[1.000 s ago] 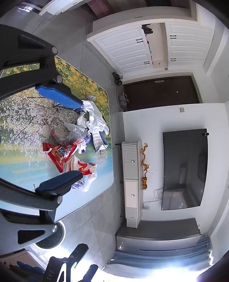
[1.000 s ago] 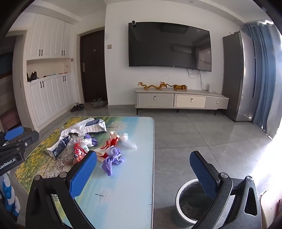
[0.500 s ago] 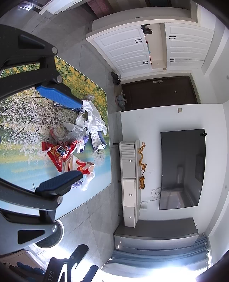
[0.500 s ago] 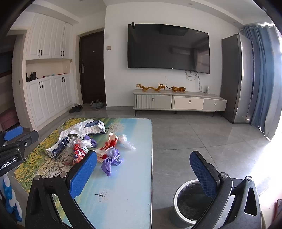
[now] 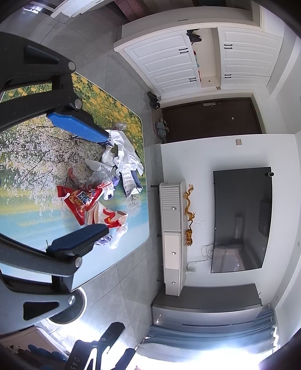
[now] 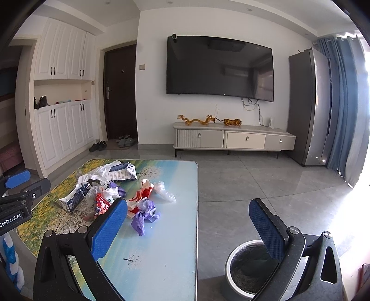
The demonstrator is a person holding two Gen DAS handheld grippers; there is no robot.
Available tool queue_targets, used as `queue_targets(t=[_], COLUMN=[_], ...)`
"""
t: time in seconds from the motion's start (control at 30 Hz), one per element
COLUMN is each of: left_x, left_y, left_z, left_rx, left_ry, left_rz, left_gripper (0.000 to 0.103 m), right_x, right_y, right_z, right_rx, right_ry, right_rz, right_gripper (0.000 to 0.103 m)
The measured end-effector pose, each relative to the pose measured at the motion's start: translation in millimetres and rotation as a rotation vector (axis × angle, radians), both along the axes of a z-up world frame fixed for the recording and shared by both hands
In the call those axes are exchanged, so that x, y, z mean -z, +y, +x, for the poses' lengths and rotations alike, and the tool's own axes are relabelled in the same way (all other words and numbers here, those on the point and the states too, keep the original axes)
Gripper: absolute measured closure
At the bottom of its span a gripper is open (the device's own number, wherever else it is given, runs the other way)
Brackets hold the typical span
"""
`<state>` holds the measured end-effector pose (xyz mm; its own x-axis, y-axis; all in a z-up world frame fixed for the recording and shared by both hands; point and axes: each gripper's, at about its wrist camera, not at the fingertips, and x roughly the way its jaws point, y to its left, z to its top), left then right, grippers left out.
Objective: Collect trash
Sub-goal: 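Grasp the red snack bag with the left tool while the right tool grasps the purple plastic bag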
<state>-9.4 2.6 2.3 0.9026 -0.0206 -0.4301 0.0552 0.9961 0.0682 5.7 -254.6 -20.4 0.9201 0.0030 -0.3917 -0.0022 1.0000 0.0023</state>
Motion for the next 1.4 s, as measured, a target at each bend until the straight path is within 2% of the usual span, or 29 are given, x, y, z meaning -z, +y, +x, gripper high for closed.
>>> queue_targets(t=[0.23,0.47,0.83,0.93,1.07,1.17,1.23,1.4], left_x=[-2,9,48,58,68,76,83,97], left_y=[10,17,13,10,4,-4,-8,-9], left_z=[3,14,42,57,82,101,114,137], left_rx=[-0.011,-0.013,0.080,0.092,0.094,0.103,0.109,0.090], left_ry=[-0.001,0.043,0.204,0.249,0.306,0.344,0.379,0.432], left_rz=[-0.027,-0.059,-0.123,-0.149,-0.172,-0.180,-0.196,-0.216], left_gripper=[0.031,0.031,0.032,0.032,0.033,0.041,0.052,0.056], right_x=[3,10,47,60,78,89,95,107], right_y=[-4,-11,-21,-21,-21,-22,-22,-16], right_z=[3,14,51,67,88,103,112,134], right_rx=[0.002,-0.013,-0.076,-0.112,-0.155,-0.174,-0.182,-0.219], right_ry=[-0.010,-0.007,0.106,0.145,0.198,0.231,0.248,0.284], right_rz=[0.014,0.050,0.140,0.160,0.181,0.192,0.197,0.195], right_gripper=[0.000,0.000,0.000,0.004,0.017,0.022,0.024,0.027])
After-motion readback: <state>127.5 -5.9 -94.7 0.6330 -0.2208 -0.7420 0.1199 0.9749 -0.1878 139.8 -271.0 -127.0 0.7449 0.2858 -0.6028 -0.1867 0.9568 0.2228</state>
